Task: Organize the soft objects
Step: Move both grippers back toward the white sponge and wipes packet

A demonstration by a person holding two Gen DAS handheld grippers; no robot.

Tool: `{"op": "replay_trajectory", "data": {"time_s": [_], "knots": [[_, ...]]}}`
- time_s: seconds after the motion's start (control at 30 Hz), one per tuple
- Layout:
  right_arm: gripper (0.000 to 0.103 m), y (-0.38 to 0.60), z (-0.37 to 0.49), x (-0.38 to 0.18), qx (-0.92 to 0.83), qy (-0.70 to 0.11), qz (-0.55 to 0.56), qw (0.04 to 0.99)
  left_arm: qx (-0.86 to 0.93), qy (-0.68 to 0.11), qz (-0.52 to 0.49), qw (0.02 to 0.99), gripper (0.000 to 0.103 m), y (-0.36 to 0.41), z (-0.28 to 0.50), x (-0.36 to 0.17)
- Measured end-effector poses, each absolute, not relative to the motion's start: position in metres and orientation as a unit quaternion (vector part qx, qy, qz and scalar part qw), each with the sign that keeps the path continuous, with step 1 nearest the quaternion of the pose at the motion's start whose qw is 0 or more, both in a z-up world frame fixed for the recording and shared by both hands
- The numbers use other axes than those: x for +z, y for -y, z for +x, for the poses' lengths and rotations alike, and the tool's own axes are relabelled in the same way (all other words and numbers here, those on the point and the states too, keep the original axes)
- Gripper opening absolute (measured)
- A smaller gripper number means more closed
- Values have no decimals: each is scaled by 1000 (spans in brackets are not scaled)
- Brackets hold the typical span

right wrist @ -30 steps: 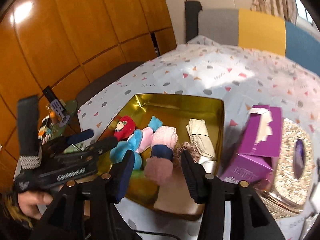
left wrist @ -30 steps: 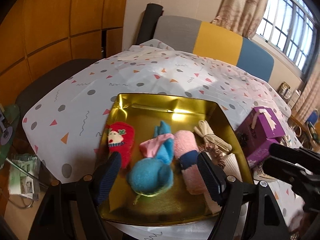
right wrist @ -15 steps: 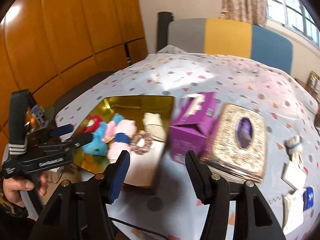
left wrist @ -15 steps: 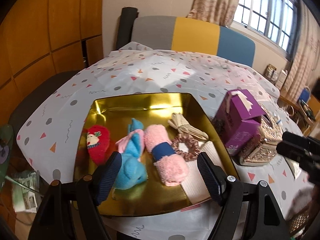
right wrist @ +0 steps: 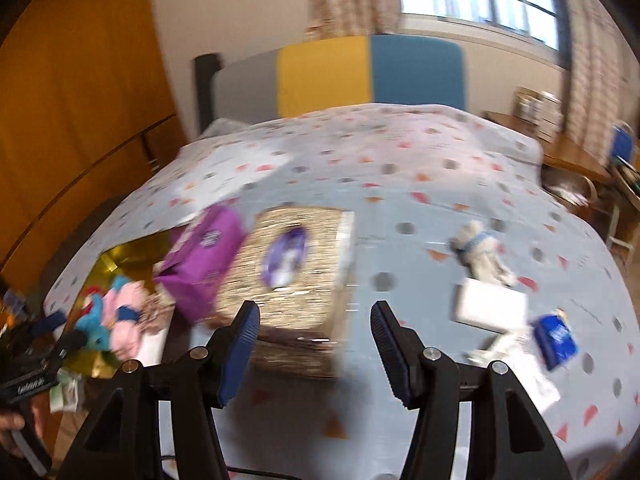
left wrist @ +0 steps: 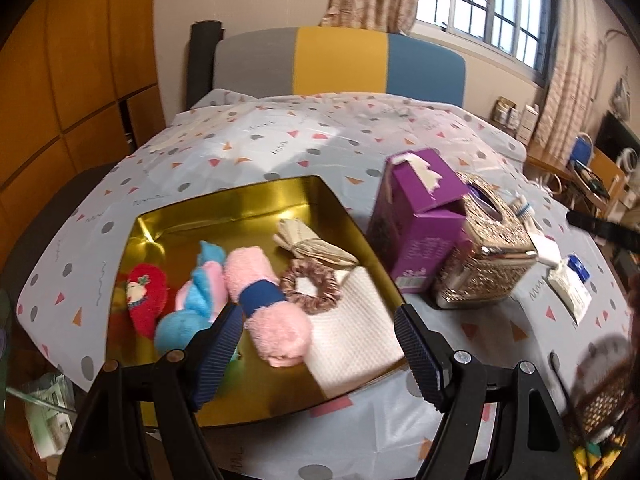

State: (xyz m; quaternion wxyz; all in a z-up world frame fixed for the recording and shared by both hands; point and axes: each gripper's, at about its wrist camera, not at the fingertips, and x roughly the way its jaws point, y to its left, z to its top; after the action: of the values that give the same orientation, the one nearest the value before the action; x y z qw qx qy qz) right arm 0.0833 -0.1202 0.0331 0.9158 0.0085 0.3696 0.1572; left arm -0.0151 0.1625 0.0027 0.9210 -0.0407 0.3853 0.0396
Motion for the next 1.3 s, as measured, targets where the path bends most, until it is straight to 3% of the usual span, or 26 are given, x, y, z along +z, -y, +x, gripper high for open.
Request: {"op": "replay_trajectory", "data": {"time_s": [0.53, 0.97, 1.3], "knots": [[64, 312, 68, 47, -69, -324, 242, 912, 16, -393, -48, 918, 78, -156, -14, -4], [66, 319, 134, -32, -14, -522, 234, 820, -19, -405, -36, 914, 78, -142, -10, -5], [69, 327, 156, -78, -42, -575, 291, 763, -44, -411, -28, 910, 78, -131, -4, -3]]}}
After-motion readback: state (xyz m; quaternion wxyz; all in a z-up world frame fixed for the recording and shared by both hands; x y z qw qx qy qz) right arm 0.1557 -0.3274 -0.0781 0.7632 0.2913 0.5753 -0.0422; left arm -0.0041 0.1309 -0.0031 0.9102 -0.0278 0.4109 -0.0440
